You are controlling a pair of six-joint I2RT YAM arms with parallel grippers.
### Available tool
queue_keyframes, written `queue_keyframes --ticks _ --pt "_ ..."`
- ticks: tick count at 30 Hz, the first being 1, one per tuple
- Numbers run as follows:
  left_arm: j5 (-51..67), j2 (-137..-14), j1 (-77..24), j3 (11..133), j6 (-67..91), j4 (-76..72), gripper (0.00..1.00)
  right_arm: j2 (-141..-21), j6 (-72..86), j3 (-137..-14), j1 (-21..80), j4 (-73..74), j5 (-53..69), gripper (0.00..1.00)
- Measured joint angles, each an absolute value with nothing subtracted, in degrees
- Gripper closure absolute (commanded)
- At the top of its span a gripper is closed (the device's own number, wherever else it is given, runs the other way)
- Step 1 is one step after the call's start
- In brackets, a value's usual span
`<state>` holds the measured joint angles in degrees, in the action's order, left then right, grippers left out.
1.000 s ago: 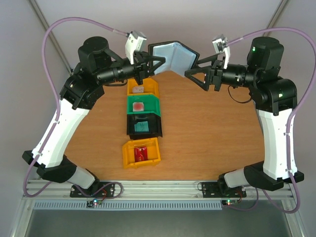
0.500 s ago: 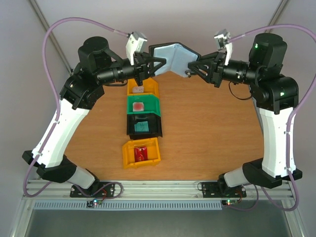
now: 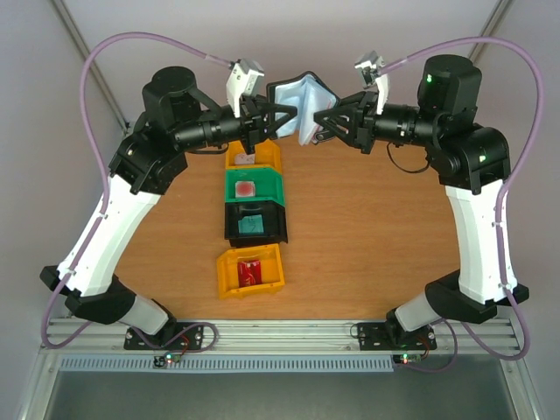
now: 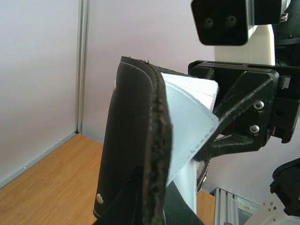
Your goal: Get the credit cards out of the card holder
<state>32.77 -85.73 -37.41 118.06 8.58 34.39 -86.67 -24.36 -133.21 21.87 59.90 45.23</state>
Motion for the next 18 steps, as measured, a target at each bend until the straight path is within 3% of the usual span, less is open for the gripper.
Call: queue_keyframes --ticks 6,7,10,12,16,18 --pt "32.6 -85.7 -37.6 118.0 8.6 34.4 0.99 -87.2 -24.1 -133.6 23.3 59.6 44.1 0.88" --pt "32.6 -85.7 -37.6 118.0 8.6 34.4 0.9 -87.2 -24.0 -133.6 23.3 59.6 43.7 0.9" --pt "32.3 -85.5 -37.9 118.0 8.3 34.3 0.43 -87.6 -22.8 -133.9 23.2 59.5 42.5 0.95" --pt "31.8 -85.3 -38.7 118.0 7.2 34.6 0.24 -88.2 -21.5 -134.0 23.5 59.3 42.1 0.97" --pt "27.4 -85.3 -40.6 118.0 2.4 37.3 0.05 -89.4 -17.4 -134.0 23.6 59.1 40.9 0.99" --pt "24.5 -85.8 -41.5 118.6 -0.9 39.7 0.01 -89.8 -15.4 -134.0 23.7 59.1 40.2 0.99"
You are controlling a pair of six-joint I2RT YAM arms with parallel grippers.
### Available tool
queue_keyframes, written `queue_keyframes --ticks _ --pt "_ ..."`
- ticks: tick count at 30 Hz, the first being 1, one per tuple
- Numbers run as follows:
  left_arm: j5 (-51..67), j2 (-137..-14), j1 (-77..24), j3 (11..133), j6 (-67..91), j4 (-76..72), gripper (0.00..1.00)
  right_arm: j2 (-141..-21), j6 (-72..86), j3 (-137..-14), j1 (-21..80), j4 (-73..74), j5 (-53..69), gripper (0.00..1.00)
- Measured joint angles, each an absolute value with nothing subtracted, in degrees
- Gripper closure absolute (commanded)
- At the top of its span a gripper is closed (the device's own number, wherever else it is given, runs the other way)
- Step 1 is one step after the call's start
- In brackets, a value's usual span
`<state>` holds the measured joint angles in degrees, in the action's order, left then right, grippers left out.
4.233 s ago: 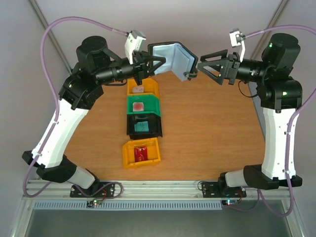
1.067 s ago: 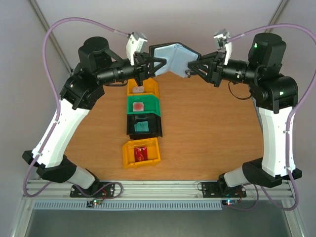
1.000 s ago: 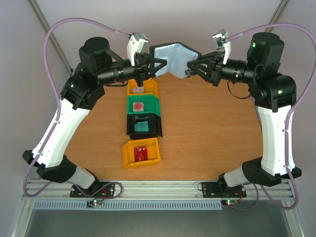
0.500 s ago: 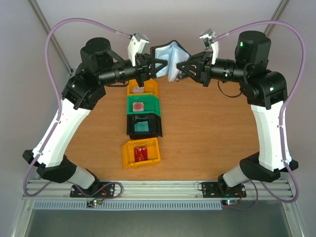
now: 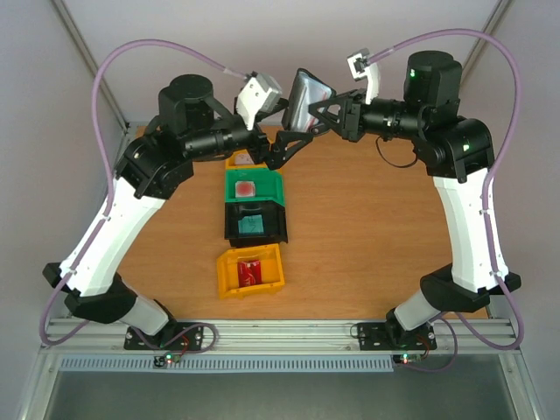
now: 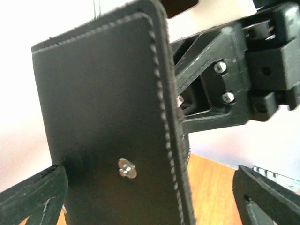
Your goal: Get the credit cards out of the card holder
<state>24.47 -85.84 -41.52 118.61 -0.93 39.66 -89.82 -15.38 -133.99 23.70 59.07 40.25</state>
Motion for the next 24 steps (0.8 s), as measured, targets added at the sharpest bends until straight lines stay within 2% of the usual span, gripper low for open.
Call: queue_keyframes --ticks 3,8,11,14,16,18,19,21,24 --pt "20.0 -87.5 -42.9 120.5 -6.5 42.6 0.02 -90.0 -13.4 -134.0 24.0 59.1 38.7 0.99" --pt "13.3 -88.8 -43.9 121.5 -13.3 44.9 0.29 -90.0 -12.3 -134.0 24.5 59.7 37.2 0.99" --pt "10.9 -89.0 -43.9 121.5 -15.7 46.1 0.41 -90.0 -12.5 -134.0 24.9 59.5 37.3 0.99" --pt "9.6 -88.9 -44.0 121.5 -17.1 46.6 0.46 -90.0 -12.5 -134.0 25.0 59.6 37.4 0.99" --pt "9.1 -88.9 -44.0 121.5 -17.5 46.5 0.65 -90.0 -12.5 -134.0 25.0 59.6 37.3 0.99" --pt "8.1 -88.9 -44.0 121.5 -17.8 46.5 0.9 -90.0 -12.5 -134.0 24.9 59.6 37.4 0.98" --pt "7.9 -88.9 -44.0 121.6 -17.6 46.5 0.98 -90.1 -12.6 -134.0 24.9 59.7 37.4 0.92" --pt "6.3 -88.8 -43.9 121.7 -17.8 46.4 1.0 -90.1 -12.6 -134.0 24.8 59.8 38.0 0.76" --pt "6.0 -88.8 -43.9 121.7 -17.2 46.3 1.0 -90.0 -12.4 -134.0 24.1 60.0 40.4 0.61"
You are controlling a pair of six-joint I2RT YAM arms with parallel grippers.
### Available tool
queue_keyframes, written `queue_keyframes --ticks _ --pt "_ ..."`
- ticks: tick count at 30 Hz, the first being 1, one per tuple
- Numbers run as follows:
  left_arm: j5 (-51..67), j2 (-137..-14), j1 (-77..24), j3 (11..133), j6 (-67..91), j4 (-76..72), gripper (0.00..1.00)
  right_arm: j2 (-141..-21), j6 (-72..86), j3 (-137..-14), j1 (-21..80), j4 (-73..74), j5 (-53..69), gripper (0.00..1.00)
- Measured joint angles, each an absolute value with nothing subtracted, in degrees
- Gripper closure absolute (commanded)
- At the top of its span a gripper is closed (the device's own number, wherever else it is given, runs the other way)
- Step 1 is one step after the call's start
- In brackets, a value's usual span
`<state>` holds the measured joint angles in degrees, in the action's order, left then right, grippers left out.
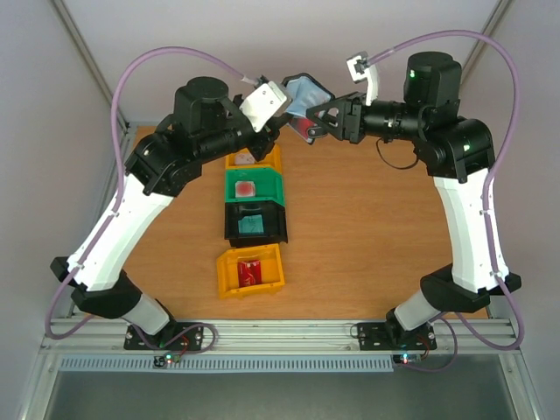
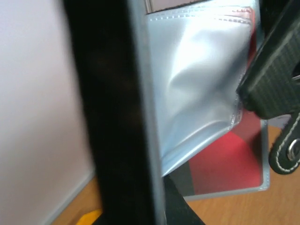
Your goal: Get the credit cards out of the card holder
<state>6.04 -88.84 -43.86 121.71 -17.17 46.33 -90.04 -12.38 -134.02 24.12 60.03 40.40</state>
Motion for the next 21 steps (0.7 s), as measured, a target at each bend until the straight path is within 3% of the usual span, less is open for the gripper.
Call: queue_keyframes --ticks 4,9,12,15,21 --pt "9.3 -88.6 -42.5 121.1 -12.6 46.1 1.0 -88.1 -11.7 -131.0 20.5 59.2 45.7 0.48" --pt "15.8 -87.9 -39.7 119.2 -2.9 45.5 1.0 -83.8 -10.8 -123.9 17.0 56.5 50.4 0.47" --pt "18.7 -87.9 -39.3 118.8 1.4 44.8 1.0 -82.9 -10.4 -122.2 17.0 55.5 51.3 0.6" --pt "22.1 -87.5 -39.3 118.3 4.4 43.0 1.0 -82.8 -9.5 -121.3 17.0 54.1 51.9 0.65" --pt "27.9 -85.9 -39.0 116.1 8.6 39.4 1.0 -82.9 -7.9 -120.5 17.0 51.5 53.5 0.94"
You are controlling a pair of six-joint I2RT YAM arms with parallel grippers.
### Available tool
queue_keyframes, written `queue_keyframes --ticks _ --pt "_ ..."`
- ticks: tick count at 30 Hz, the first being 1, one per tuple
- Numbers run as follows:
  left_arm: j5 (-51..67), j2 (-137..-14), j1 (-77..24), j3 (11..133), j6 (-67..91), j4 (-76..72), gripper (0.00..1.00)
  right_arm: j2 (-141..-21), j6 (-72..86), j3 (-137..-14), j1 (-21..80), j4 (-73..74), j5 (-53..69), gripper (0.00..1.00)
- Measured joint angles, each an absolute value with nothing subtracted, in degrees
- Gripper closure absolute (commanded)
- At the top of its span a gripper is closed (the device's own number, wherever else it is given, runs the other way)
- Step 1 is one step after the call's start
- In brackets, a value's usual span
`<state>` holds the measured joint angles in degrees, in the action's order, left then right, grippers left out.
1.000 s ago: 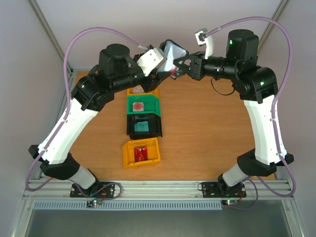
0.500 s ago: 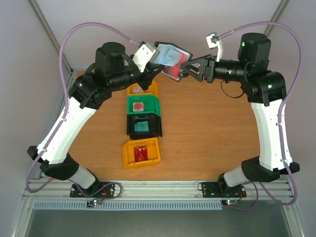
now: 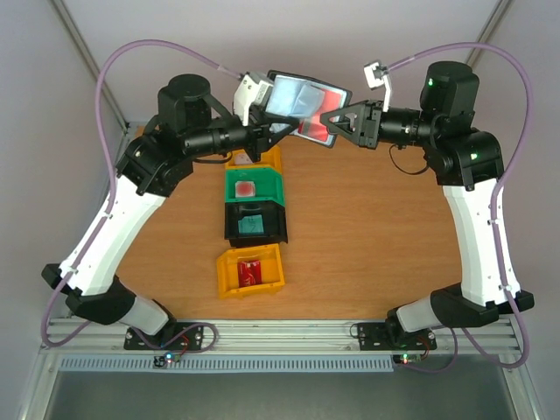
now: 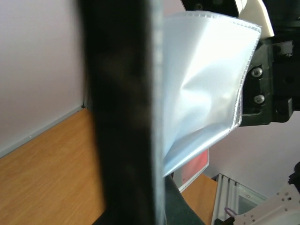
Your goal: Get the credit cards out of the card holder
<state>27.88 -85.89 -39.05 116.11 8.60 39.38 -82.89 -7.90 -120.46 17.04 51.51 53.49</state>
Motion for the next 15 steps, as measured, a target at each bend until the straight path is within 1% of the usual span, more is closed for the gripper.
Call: queue_keyframes --ticks 1,2,3,4,5,6,7,10,12,14,15 --pt "28.3 -85.7 -38.9 116.1 9.1 39.2 0.96 -82.9 -7.7 -120.5 17.0 51.3 54.0 0.97" --pt "28.8 -85.6 -38.8 116.1 9.7 39.1 0.83 -82.8 -7.5 -120.5 17.0 51.0 54.4 0.98" --pt "29.0 -85.5 -38.5 116.0 10.3 39.2 0.66 -82.8 -7.4 -120.5 17.0 50.8 54.6 0.99" --pt "29.0 -85.4 -38.2 116.0 11.0 39.2 0.55 -82.9 -7.2 -120.5 16.8 50.7 54.7 0.99" --pt "28.4 -85.4 -37.9 116.0 11.4 39.2 0.48 -82.9 -7.1 -120.5 16.6 51.0 54.6 0.99" --pt "27.1 -85.4 -37.8 116.0 11.9 39.6 0.44 -82.9 -7.0 -120.5 16.0 51.6 54.2 0.99" --pt "25.0 -85.4 -37.3 116.0 12.5 40.4 0.42 -82.9 -6.9 -120.6 15.3 52.7 53.3 0.99" --pt "14.4 -85.9 -34.9 116.6 13.4 44.0 0.42 -83.9 -7.3 -123.2 13.4 60.4 45.7 0.99" --pt "7.7 -86.9 -33.3 117.5 13.2 46.4 0.42 -86.6 -7.3 -128.5 13.1 68.8 36.9 0.99" --pt "3.1 -88.5 -31.8 118.7 12.5 48.5 0.45 -91.9 -6.9 -137.8 13.5 79.6 26.0 0.99" --pt "2.3 -89.2 -31.4 119.2 12.2 49.1 0.47 -93.7 -6.8 -140.0 13.8 81.6 22.7 0.99"
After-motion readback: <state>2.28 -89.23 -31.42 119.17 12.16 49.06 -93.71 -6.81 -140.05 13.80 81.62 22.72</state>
